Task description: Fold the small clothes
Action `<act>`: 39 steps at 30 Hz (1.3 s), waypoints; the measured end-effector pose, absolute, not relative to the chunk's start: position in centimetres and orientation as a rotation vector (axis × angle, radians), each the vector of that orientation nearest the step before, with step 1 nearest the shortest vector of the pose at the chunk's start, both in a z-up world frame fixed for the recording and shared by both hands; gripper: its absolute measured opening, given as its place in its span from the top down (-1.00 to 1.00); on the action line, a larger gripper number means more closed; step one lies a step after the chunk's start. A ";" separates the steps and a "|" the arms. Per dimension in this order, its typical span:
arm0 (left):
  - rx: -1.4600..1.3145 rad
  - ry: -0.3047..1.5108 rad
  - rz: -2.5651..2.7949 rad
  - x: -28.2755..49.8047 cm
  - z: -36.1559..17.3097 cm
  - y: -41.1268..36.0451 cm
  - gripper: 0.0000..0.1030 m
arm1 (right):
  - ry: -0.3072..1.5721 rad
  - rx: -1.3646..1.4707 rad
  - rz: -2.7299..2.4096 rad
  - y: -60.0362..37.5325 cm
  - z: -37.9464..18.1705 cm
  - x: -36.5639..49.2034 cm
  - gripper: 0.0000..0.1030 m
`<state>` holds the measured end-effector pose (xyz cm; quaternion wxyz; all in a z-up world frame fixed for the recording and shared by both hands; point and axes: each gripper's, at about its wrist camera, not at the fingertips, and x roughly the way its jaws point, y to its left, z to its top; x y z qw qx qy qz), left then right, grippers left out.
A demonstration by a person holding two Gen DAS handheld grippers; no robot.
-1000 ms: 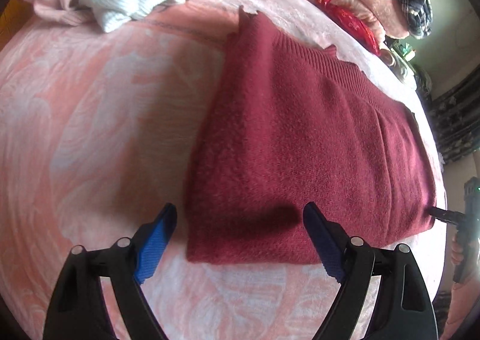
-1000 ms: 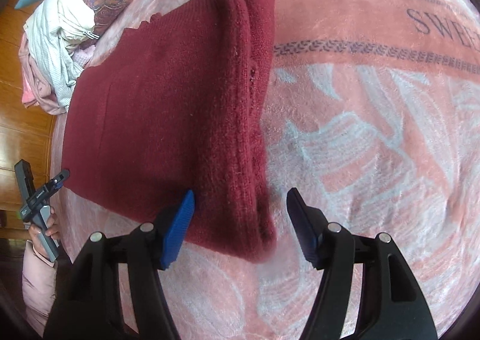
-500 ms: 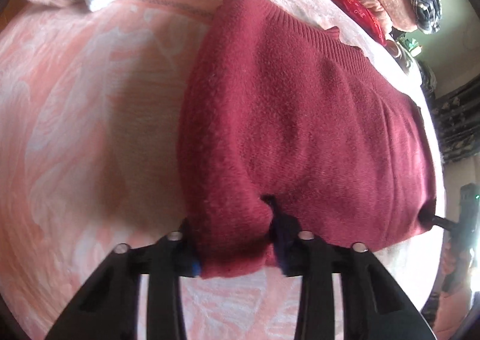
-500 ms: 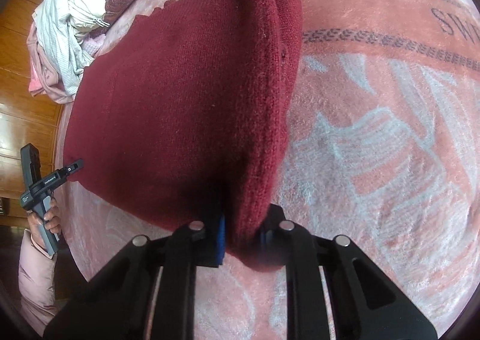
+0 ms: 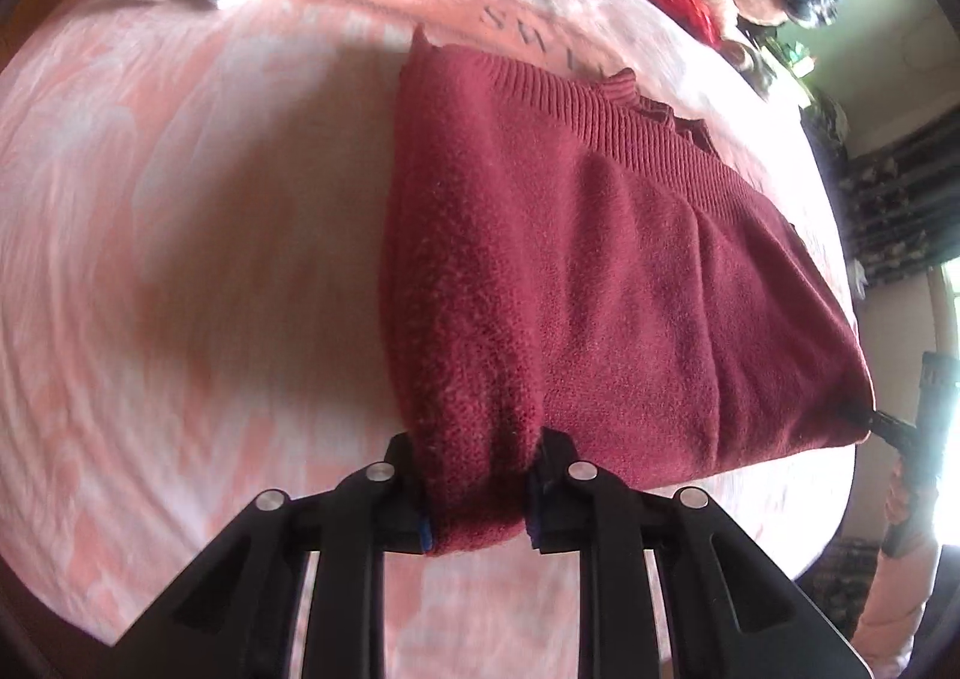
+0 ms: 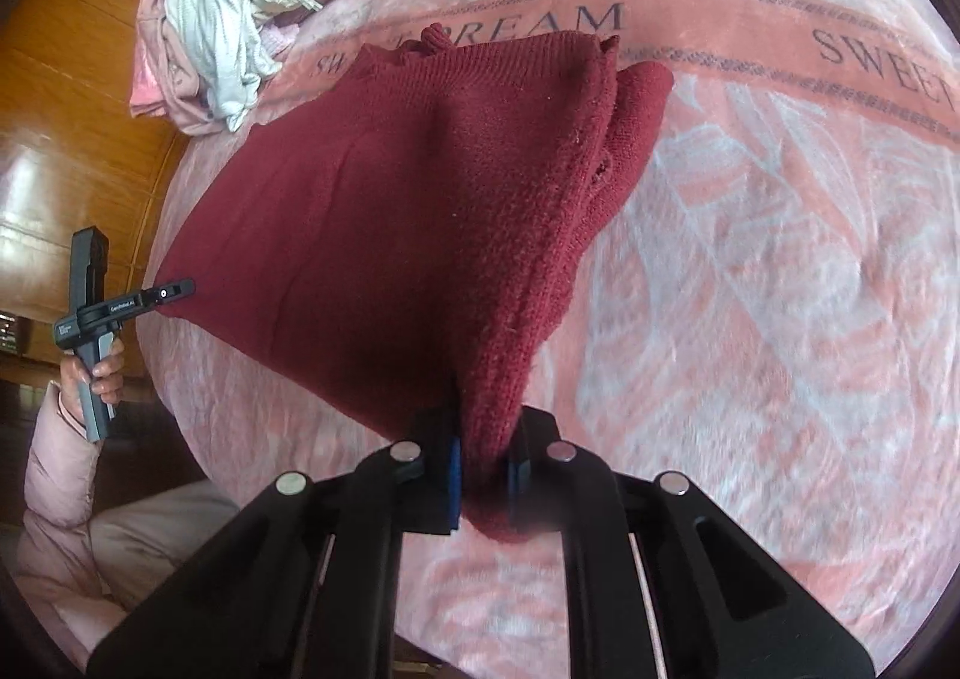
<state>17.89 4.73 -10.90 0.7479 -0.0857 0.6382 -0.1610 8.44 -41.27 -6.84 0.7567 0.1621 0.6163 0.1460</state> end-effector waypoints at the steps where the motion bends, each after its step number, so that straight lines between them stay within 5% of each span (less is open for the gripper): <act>1: -0.183 1.412 -0.355 16.3 -10.9 5.1 0.58 | 1.364 0.338 0.332 -41.1 -7.0 6.6 0.83; 12: -0.014 1.357 -0.331 10.3 -14.6 4.7 0.55 | 1.405 0.401 0.228 -40.6 -13.2 0.3 0.81; 16: 0.023 1.331 -0.305 9.9 -16.5 4.7 0.47 | 1.412 0.392 0.179 -40.7 -15.2 0.6 0.64; 19: 0.064 1.304 -0.292 9.7 -16.6 4.2 0.32 | 1.411 0.376 0.173 -40.3 -14.9 0.3 0.55; 21: 0.061 1.309 -0.255 10.0 -15.8 4.2 -0.01 | 1.404 0.394 0.168 -40.3 -14.5 0.3 0.39; 23: 0.040 1.297 -0.212 9.9 -14.3 4.1 -0.07 | 1.382 0.383 0.130 -40.7 -13.3 0.0 0.18; 27: 0.006 1.193 -0.105 11.9 -9.7 6.1 -0.39 | 1.263 0.385 0.058 -42.3 -8.8 1.5 0.13; 31: -0.020 1.190 -0.062 16.4 -8.8 4.9 -0.39 | 1.195 0.380 0.054 -43.3 -5.9 7.5 -0.16; 39: 0.083 1.147 -0.177 20.0 -10.9 -0.9 -0.37 | 1.280 0.355 -0.013 -44.9 -11.0 16.2 -0.19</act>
